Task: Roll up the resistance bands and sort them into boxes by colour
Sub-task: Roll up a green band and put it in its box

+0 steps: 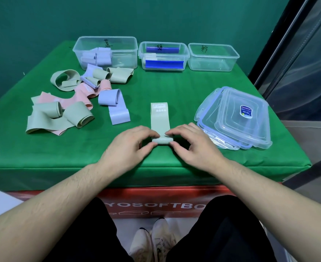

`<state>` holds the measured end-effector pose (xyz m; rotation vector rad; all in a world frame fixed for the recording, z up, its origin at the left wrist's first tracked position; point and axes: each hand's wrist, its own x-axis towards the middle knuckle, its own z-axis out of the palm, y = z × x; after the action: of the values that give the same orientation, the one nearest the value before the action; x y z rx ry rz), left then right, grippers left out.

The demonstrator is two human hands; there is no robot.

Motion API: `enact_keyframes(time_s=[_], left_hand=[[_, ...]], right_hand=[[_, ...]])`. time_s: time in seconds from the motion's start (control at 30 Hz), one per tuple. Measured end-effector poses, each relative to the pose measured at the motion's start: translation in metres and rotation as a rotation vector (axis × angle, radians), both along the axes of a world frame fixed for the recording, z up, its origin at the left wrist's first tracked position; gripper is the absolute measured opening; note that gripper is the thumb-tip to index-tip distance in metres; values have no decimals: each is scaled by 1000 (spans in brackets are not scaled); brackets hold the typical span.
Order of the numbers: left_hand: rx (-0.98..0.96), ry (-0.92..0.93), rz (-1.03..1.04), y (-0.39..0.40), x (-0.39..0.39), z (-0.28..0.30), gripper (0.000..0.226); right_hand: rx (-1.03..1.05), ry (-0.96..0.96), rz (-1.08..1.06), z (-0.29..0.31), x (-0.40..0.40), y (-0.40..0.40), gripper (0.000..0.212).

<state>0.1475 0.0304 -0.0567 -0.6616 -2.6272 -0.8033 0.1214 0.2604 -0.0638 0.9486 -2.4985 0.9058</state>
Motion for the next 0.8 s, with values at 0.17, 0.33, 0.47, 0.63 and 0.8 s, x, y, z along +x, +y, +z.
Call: enact_keyframes(time_s=[0.17,0.33,0.47,0.63,0.8], left_hand=[[1,-12,-9,2,6,-2,19],[9,-63,18,4,3,0,23],[5,-45,18,3,0,1,23],[18,-6,31,5,-2,2,18],[5,-32,36,5,-12,5,19]], right_hand=[[14,-18,-8,-2,5,2,18],[32,-30,-32,-2,0,0,31],[22,-33,-44,-1,-6,-3,31],[28,-74,-84,1,-10,-9,33],[27,-85,-74,8,-14,-8,31]])
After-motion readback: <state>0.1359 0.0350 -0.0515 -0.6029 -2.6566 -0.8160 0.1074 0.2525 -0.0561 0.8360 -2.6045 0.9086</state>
